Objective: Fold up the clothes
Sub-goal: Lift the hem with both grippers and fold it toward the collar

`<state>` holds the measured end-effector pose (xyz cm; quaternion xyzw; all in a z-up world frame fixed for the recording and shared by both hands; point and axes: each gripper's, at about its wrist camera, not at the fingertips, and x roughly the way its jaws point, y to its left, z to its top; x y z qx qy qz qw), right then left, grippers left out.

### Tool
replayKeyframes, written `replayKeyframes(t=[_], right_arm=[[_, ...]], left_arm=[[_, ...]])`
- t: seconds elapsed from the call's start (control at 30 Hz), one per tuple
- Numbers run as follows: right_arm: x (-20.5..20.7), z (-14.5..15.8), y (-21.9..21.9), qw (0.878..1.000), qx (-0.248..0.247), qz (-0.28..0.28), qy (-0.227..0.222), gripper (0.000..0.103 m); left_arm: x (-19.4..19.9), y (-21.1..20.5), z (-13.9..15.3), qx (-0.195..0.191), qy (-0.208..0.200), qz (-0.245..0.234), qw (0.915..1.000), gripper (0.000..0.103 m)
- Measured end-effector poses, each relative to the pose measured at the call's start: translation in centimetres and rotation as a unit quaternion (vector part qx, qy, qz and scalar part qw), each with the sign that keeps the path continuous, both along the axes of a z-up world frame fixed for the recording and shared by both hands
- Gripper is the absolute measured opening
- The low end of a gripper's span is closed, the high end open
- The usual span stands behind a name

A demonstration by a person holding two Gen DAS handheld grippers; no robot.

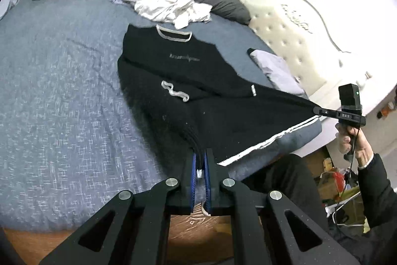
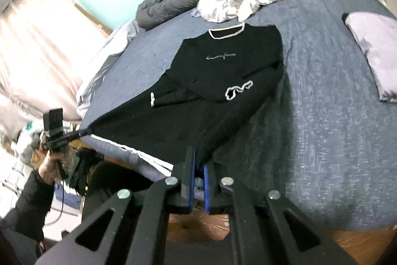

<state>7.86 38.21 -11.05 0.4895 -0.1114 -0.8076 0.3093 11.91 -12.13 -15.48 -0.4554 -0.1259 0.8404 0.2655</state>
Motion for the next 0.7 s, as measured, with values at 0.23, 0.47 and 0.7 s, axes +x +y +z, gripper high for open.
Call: replayKeyframes(t=[0.23,0.47,0.7], right_arm=[[0.6,1.5,-0.2,1.0,0.017,0.016,0.016,0.005],[-3.0,1.3,-0.7,1.0,0.021,0.012,0.005,0.005],[-10.4,1.0,-0.6,1.0,0.011,-0.021,-0.009,0.005]], left_arm=[[-0.2,0.3,0.7,0.01,0.004,-0.009,0.9999,0.006],[-4.3,-0.1,1.1,0.022,0.006,0.008,0.9997,0.006],[-12.0,-1.0,1.0,0.036,0.003,0.036,0.9987,0.006]])
